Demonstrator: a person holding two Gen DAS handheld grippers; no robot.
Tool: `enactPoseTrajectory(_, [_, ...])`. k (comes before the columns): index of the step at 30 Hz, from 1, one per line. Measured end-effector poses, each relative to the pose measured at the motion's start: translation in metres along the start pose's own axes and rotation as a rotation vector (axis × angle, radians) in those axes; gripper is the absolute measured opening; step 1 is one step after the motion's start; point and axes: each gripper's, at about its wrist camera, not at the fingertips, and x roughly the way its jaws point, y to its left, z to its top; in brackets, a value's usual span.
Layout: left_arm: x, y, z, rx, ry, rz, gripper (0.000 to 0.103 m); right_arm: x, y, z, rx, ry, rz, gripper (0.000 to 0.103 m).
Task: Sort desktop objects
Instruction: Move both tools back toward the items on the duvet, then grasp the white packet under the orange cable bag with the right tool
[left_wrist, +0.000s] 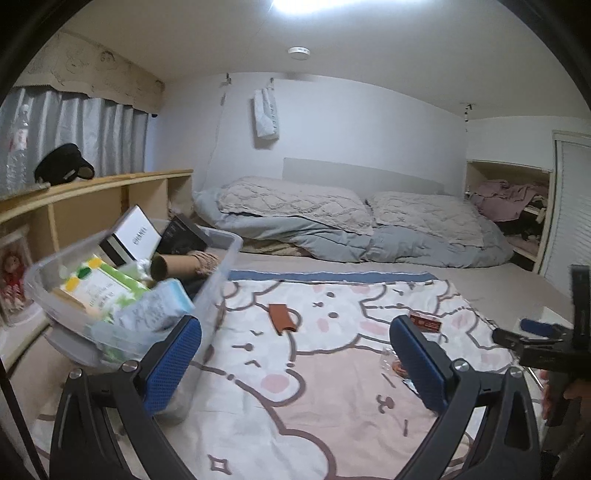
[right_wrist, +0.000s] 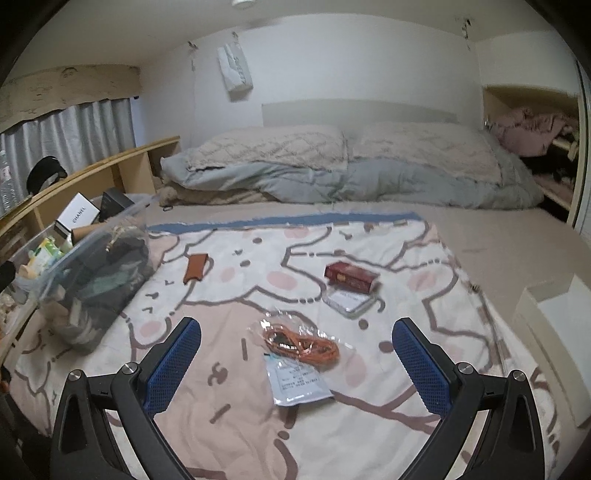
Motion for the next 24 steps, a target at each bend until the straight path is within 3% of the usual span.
enactPoseTrajectory(5, [0.017, -0.005, -0.020, -0.002, 0.045, -0.014, 0.103, 0.031, -0.012, -0.017, 0.042, 0.074, -0.016, 0.102])
enactPoseTrajectory(7, [0.025, -0.005, -0.030, -0.014, 0.075, -0.017, 0.103, 0.045, -0.016, -0.025, 0.059, 0.118, -0.012, 0.085])
enactPoseTrajectory(12, [0.051, -0.004, -0.058, -0.038, 0.162, -0.022, 0.103, 0.083, -0.024, -0.046, 0.112, 0.224, 0.005, 0.061])
enactPoseTrajectory(17, [0.074, -0.010, -0.085, -0.028, 0.218, -0.028, 0.103, 0.112, -0.024, -0.061, 0.129, 0.294, 0.016, 0.058])
enactPoseTrajectory(19, [0.084, -0.009, -0.095, -0.052, 0.248, -0.062, 0.103, 0.126, -0.024, -0.066, 0.122, 0.325, 0.011, 0.053])
enactPoseTrajectory(24, [0.104, -0.005, -0.118, -0.135, 0.330, -0.145, 0.103, 0.144, -0.022, -0.071, 0.101, 0.360, 0.009, 0.051])
